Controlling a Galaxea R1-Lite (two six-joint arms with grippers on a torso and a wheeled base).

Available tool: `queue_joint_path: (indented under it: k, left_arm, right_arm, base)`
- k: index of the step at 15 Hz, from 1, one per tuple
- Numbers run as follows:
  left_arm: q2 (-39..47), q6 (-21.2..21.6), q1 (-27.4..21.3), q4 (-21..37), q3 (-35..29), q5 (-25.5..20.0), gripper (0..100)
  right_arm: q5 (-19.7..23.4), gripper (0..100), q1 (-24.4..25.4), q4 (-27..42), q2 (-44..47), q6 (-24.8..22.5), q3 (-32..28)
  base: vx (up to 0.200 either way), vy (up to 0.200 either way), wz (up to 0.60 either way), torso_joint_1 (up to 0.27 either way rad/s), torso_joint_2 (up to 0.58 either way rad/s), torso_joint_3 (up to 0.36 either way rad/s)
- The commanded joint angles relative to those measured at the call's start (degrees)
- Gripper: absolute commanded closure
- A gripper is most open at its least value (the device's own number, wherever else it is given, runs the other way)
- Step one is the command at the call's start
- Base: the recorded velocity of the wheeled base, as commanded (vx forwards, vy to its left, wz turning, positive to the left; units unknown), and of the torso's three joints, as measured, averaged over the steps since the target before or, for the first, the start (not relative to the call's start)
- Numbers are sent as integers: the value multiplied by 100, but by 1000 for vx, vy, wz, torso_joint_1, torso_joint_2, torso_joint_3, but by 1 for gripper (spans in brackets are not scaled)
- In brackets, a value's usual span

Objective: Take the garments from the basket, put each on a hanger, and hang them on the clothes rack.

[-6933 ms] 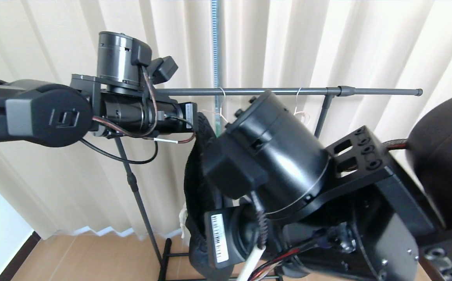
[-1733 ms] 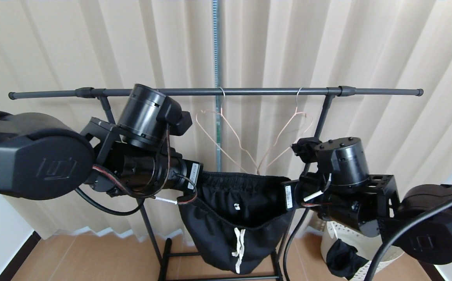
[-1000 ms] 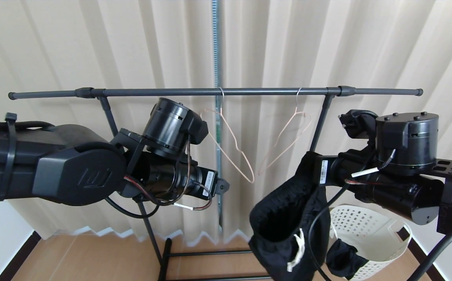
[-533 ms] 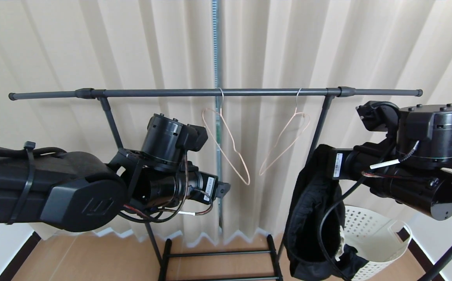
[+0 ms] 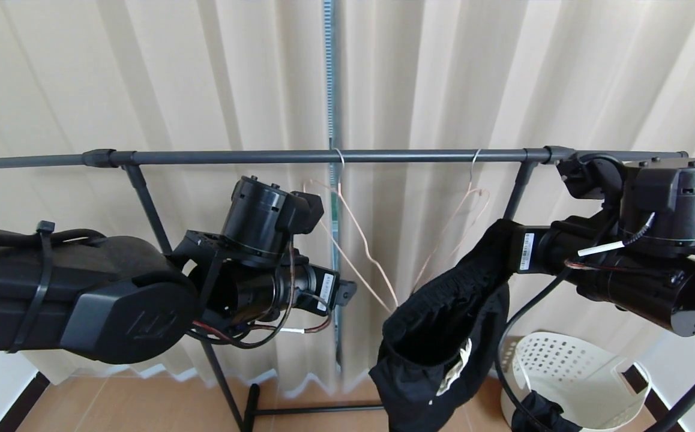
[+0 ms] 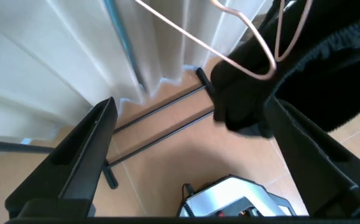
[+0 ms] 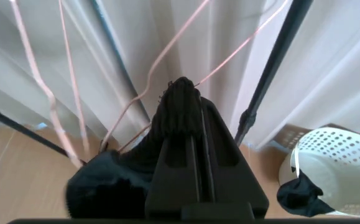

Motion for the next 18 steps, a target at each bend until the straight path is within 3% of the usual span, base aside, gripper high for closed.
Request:
queue_joint_path:
  k: [1,6,8,11,15,18]
  left_arm:
    - [-16,-13,-39,11,18,25,0]
    - [20,-22,-127,-33,-69,377,0]
    - [354,-66,-109,-24,-386,597,0]
    - [1004,-532,-91,152,-1300,1080,0]
    - [1786,-795,-91,213,-2240,1194,0]
    - [2173,-839,-56,301,-2469,1739,0]
  right_arm:
    - [1,100,-1,-7,-11,-5,5]
    - [10,100,8,204,-151,-155,49]
    - [62,100,-1,406,-380,-383,137]
    - [97,100,-1,432,-406,-471,199]
    - [97,100,8,424,-406,-471,199]
    - [97,100,8,415,-397,-471,199]
  base:
    - [0,-200,0,-12,-7,7]
    - [0,-40,0,-1,0,0]
    - [0,0,0,0,0,0]
    - [0,0,0,0,0,0]
    - [0,0,0,0,0,0]
    - [0,0,0,0,0,0]
